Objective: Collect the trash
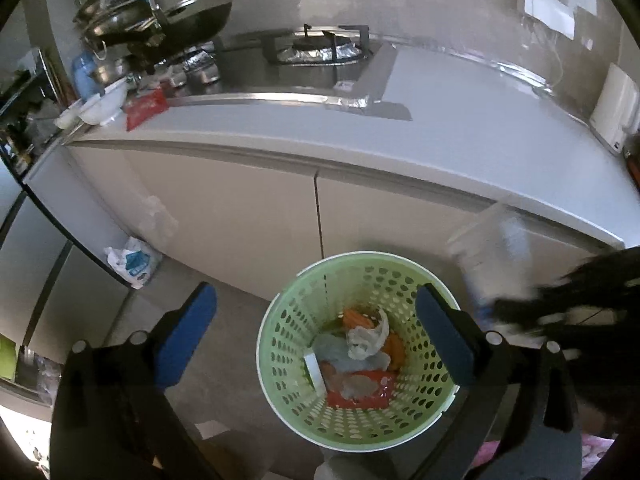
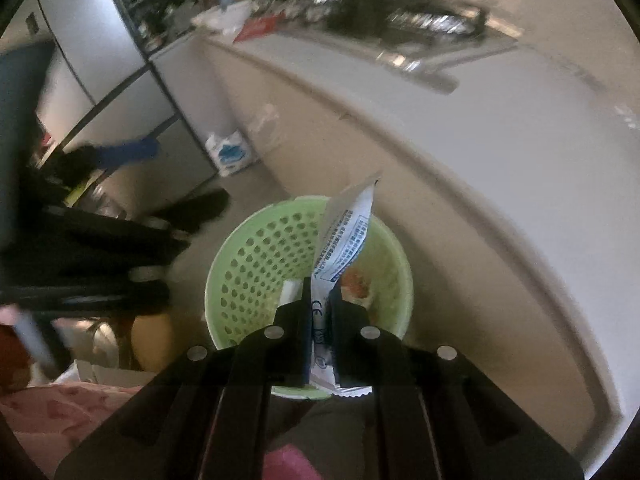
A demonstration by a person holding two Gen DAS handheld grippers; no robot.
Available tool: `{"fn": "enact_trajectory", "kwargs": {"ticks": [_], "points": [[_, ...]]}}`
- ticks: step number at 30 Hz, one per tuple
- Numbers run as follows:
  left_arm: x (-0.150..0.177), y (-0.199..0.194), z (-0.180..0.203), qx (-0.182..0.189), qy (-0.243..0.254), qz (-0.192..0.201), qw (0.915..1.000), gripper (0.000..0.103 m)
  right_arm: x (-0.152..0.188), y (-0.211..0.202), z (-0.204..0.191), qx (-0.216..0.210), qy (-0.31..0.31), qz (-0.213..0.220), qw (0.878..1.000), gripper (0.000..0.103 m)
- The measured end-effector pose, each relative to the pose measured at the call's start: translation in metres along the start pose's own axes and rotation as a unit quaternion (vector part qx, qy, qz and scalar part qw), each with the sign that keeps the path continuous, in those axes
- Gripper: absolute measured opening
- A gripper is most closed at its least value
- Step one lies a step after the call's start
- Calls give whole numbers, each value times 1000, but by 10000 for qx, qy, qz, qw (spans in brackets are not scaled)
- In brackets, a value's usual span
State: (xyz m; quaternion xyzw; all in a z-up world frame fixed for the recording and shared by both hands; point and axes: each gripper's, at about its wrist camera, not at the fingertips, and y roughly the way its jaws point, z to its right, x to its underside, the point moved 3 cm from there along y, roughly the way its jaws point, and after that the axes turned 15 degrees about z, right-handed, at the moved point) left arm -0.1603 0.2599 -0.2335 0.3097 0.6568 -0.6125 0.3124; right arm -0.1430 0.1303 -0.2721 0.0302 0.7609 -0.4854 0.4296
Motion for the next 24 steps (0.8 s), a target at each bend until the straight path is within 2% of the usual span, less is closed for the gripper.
{"fn": "enact_trajectory", "kwargs": {"ticks": [4,9,11,13,15,21,24], "points": [[5,-2,-5,-13,-130,-94,9999,95,20,54,1,-183,9,-431,9989,9],[14,2,-10,-157,-209,-215,9994,95,42,99,-5,-285,-56,-802,9964,11],[15,2,-12,-165,-282,-239,9992,95,44,103,-9,-299,-91,-842,9960,18],[15,2,-14,-188,-327,-235,9990,95,43,103,-11,-350,-94,-857,9957,45],[15,2,-15,-196,-327,-236,9990,95,41,96,-11,-291,-181,-742,9967,56],[9,-1,-8,-162,-270,-144,9994,95,22,68,-1,-177,-2,-433,9989,66],[-2,-4,0,-97,-170,-71,9998,95,6,38,10,-47,240,-101,9996,76]]}}
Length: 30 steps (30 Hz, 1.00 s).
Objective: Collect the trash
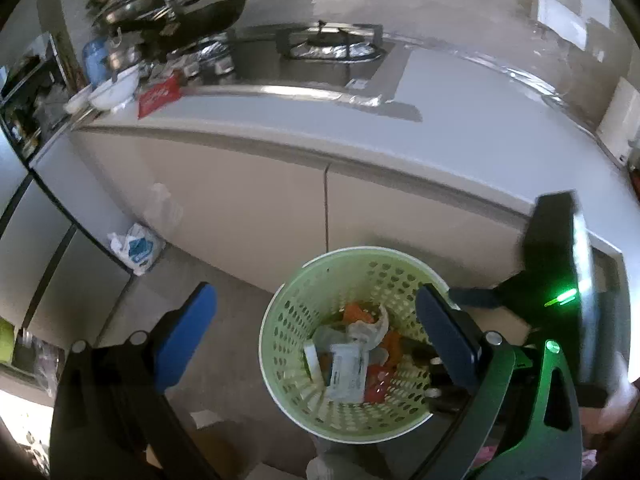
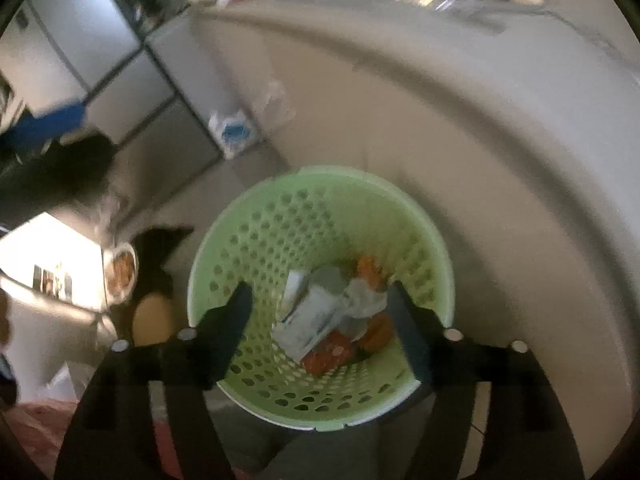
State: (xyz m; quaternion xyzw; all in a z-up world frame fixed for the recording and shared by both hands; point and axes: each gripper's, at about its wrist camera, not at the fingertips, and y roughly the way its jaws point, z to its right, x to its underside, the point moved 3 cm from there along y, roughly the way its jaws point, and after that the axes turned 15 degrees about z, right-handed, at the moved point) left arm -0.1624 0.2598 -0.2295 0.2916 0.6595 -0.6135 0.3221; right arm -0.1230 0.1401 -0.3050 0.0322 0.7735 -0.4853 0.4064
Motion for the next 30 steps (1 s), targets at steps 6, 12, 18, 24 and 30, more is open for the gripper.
{"fn": "enact_trajectory", "kwargs": {"ticks": [6,12,18,24,30], "points": [[-35,-12,33,386,267,286,9985,95,-26,-87,34,744,123,727,9945,92],[-76,-27,90,1088,553,623,9906,95,-25,-171,82,1558,581,1214,9786,98],[-112,-27,149,1693,814,793,9790,95,-21,-223,122,2196,1008,1579,9574,100],[-154,-11,192,2020,971,961,9698,95,-35,-247,153,2562,1167,1828,9420,100],[-199,26,226,2115,1108,1160,9641,95,-62,-257,201,3033,1292,2085,9208,101]]}}
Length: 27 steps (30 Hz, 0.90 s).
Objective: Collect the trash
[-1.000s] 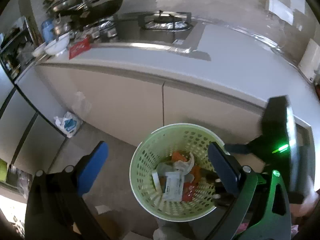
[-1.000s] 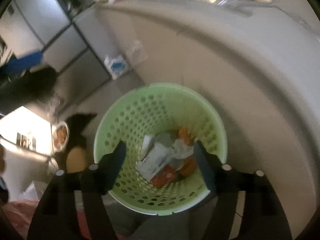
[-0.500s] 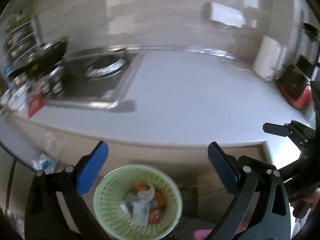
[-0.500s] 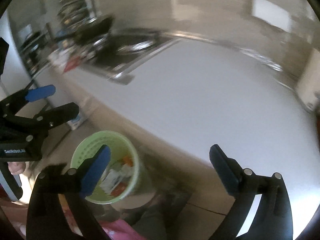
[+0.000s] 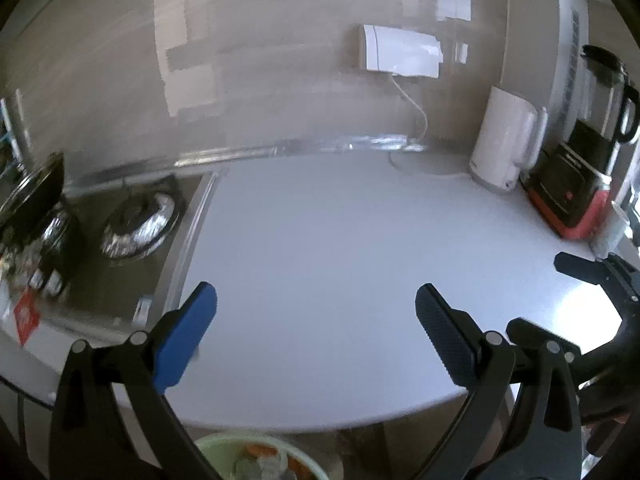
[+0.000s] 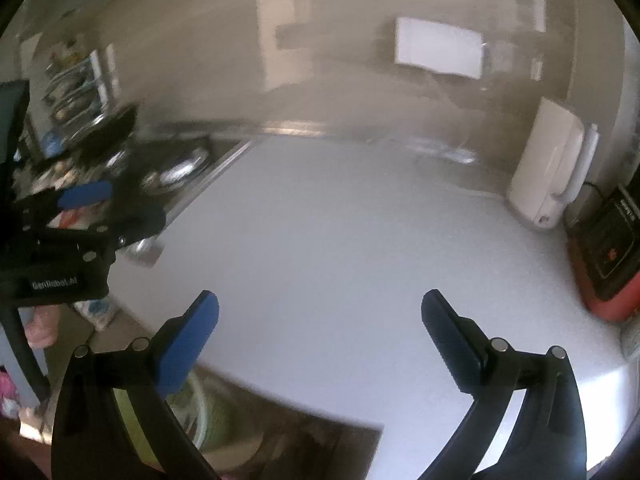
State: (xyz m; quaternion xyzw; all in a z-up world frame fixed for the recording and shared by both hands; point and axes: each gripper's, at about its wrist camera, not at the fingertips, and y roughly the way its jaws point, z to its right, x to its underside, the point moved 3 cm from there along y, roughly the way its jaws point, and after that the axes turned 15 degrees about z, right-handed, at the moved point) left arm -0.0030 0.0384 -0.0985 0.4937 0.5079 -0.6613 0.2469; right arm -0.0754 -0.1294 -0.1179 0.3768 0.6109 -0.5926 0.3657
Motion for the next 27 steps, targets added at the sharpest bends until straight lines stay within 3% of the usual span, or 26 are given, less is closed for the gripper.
{"fn": "enact_trajectory", "kwargs": {"ticks": [6,14,18,27], "points": [[-38,61,2,-197,65,224,9995,95,-35,45,34,125,127,302,9994,101],[-73,92,3,-615,-58,336,9975,95,-74,83,55,-54,38,575,9983,101],[-94,83,5,-793,-170,494,9955,95,-93,77,63,-123,85,751,9971,101],[-130,21,21,-1146,-264,914,9888,95,-126,10,64,-408,-116,1373,9896,101]]}}
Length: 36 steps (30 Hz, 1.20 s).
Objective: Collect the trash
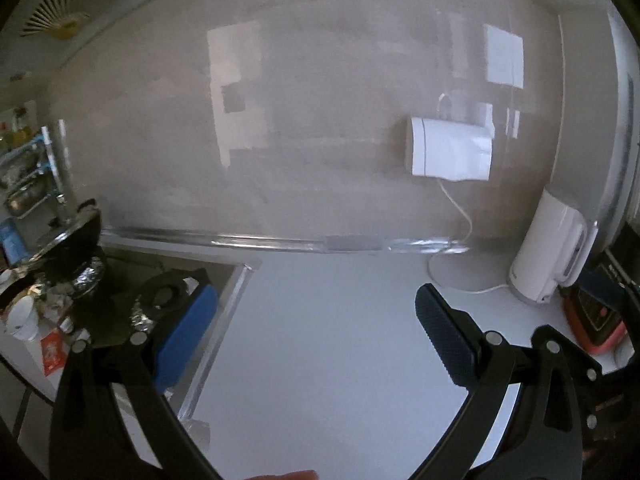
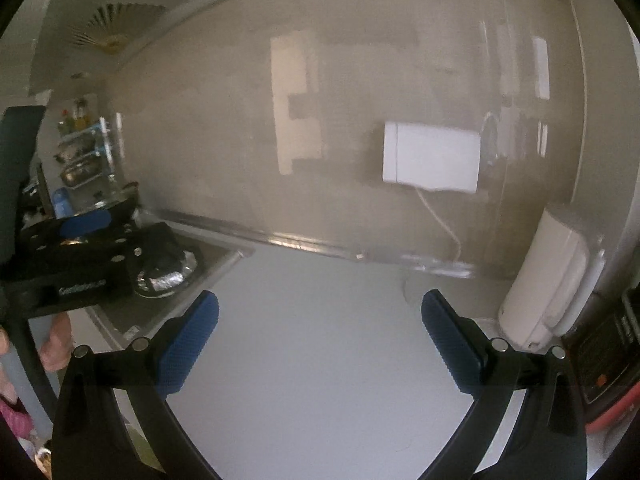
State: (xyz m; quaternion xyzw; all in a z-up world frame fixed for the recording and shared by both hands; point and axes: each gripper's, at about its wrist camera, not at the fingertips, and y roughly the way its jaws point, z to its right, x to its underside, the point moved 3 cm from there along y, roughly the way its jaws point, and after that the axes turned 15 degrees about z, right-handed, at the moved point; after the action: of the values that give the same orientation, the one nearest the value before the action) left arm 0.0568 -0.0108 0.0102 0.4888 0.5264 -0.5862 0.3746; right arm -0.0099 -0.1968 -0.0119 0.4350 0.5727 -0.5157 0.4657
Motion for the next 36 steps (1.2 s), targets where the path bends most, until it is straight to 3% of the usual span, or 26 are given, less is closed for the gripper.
{"fn": "enact_trajectory", "kwargs": {"ticks": [3,8,15,24,36], "points": [[-8,-29,-3,-233,-64,156,9996,95,-10,-26,-3,-71,-27,190,9998,101],[-16,-66,-12,-267,-82,215,9994,95,-25,-64,-14,-12,-36,468,9989,101],[-20,-101,-34,-231,-199,369,9989,95,-32,-97,-40,259,-294,532,9978,101],[-20,-111,-47,-161,-267,447,9985,95,-36,-107,-70,201,-540,577,9967,101],[-21,-102,-46,-408,-183,382,9983,95,-37,-102,-78,187,-664,517,9963,101]]}}
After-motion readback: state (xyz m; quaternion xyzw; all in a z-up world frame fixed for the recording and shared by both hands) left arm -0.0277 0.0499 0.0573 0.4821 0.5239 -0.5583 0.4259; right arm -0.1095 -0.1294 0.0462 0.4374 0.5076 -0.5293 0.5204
